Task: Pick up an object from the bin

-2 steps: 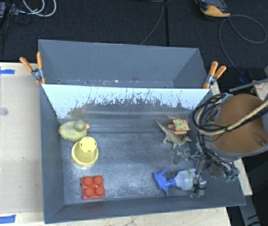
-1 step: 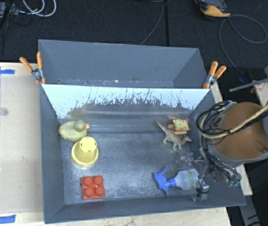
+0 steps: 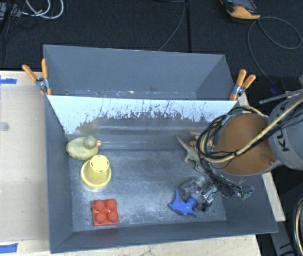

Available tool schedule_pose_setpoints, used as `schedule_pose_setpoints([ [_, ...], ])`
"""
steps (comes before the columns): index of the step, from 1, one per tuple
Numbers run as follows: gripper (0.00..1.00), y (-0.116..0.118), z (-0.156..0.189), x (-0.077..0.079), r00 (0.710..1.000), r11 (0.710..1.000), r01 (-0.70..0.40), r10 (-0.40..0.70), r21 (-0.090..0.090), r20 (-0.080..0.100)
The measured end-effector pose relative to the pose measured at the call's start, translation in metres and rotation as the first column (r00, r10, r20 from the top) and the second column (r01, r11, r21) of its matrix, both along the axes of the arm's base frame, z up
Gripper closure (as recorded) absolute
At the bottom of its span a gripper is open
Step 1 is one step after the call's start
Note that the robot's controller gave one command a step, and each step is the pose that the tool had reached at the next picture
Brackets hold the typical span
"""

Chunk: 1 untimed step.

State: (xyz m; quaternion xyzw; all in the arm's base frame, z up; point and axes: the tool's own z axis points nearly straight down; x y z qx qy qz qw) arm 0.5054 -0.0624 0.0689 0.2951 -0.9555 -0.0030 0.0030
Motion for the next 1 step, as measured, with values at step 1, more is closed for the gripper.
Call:
schedule_pose_setpoints([
  [1,1.00,0.0000,0.0000,0.0000,1.000,1.000,-0.001,0.001,0.000,0.000],
])
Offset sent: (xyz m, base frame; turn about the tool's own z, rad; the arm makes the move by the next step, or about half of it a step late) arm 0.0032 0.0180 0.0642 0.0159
